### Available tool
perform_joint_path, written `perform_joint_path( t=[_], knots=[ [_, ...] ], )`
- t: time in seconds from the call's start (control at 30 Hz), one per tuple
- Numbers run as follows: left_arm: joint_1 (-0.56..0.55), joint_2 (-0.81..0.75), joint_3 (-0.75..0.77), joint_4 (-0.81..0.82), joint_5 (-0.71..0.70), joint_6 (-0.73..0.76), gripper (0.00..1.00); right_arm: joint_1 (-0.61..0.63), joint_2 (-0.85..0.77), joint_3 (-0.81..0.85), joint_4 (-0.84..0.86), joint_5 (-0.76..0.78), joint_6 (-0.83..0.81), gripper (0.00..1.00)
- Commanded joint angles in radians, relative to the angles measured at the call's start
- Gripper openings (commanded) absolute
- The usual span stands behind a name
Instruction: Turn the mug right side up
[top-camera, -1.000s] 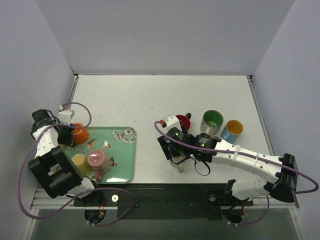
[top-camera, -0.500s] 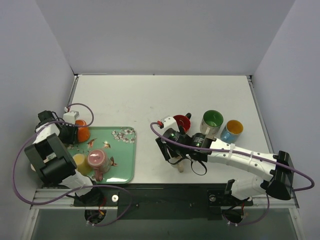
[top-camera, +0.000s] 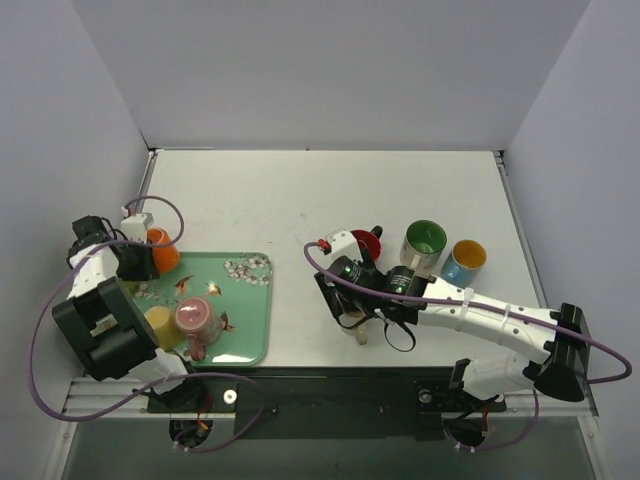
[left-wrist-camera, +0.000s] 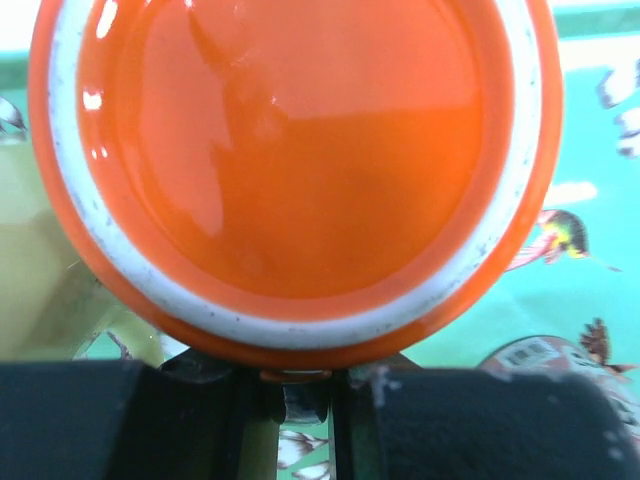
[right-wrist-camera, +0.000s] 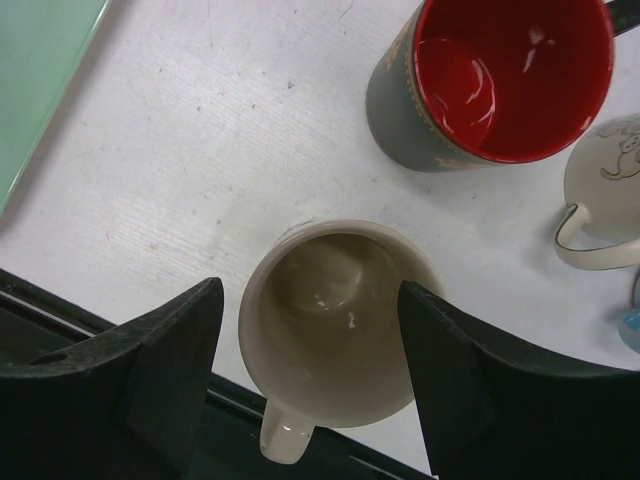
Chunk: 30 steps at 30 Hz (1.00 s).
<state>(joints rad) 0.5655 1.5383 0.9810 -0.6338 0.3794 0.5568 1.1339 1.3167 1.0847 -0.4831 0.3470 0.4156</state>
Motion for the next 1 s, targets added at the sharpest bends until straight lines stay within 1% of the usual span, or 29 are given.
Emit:
perform_joint_path(
  t=[0.0,0.13,0.17,0.2,0.23,0.27,0.3,0.33,0.37,0.4,0.43,0.47,0.53,0.6,0.67,0.7,0.73,0.8,0.87,0.97],
  knots=[
    [-0.013,-0.133,0.139,-0.029,0.154,-0.083,0.0,0.009,-0.091,0.03,-0.02,0.115,0.015,0.65],
    [-0.035,-0.199,0.183,-0.087,0.242,-0.147,0.0,0.017,-0.164,0.003,0.049,0.168,0.018,0.65],
    [-0.048,-0.214,0.191,-0.095,0.269,-0.187,0.0,0.017,-0.178,-0.003,0.07,0.172,0.012,0.65],
    [-0.061,-0.24,0.2,-0.099,0.283,-0.207,0.0,0.018,-0.206,-0.015,0.107,0.17,0.008,0.65],
    [-0.087,-0.251,0.208,-0.107,0.327,-0.256,0.0,0.018,-0.215,-0.029,0.135,0.167,0.0,0.65],
    [-0.105,-0.28,0.219,-0.11,0.348,-0.277,0.0,0.02,-0.25,-0.037,0.2,0.156,-0.003,0.65],
    [-0.145,-0.293,0.225,-0.118,0.387,-0.323,0.0,0.018,-0.287,-0.06,0.236,0.146,-0.015,0.66],
    [-0.173,-0.319,0.243,-0.121,0.401,-0.351,0.0,0.018,-0.306,-0.074,0.332,0.112,-0.02,0.67],
    [-0.228,-0.331,0.254,-0.138,0.439,-0.386,0.0,0.018,-0.342,-0.107,0.38,0.092,-0.02,0.7],
    [-0.254,-0.346,0.284,-0.154,0.461,-0.402,0.0,0.017,-0.358,-0.12,0.473,0.061,-0.023,0.72],
    [-0.321,-0.352,0.301,-0.18,0.489,-0.426,0.0,0.018,-0.382,-0.146,0.544,0.043,-0.017,0.73],
    [-0.354,-0.365,0.338,-0.19,0.501,-0.445,0.0,0.018,-0.39,-0.157,0.64,0.011,-0.017,0.73],
    [-0.484,-0.371,0.386,-0.205,0.539,-0.51,0.0,0.018,-0.387,-0.166,0.752,-0.034,0.002,0.74],
    [-0.556,-0.371,0.426,-0.205,0.588,-0.616,0.0,0.017,-0.366,-0.163,0.841,-0.075,0.023,0.75],
    [-0.646,-0.371,0.452,-0.193,0.612,-0.676,0.0,0.018,-0.337,-0.157,0.914,-0.117,0.04,0.75],
    [-0.671,-0.382,0.453,-0.164,0.631,-0.695,0.0,0.018,-0.318,-0.143,0.931,-0.129,0.043,0.75],
    [-0.705,-0.389,0.443,-0.129,0.645,-0.753,0.0,0.017,-0.309,-0.131,0.937,-0.137,0.046,0.75],
    [-0.726,-0.415,0.407,-0.034,0.699,-0.829,0.0,0.015,-0.297,-0.112,0.943,-0.14,0.049,0.75],
    [-0.736,-0.429,0.38,0.04,0.759,-0.879,0.0,0.012,-0.295,-0.118,1.009,-0.16,0.055,0.75],
    [-0.756,-0.46,0.325,0.13,0.782,-0.954,0.0,0.007,-0.261,-0.105,1.084,-0.187,0.072,0.73]
  ],
)
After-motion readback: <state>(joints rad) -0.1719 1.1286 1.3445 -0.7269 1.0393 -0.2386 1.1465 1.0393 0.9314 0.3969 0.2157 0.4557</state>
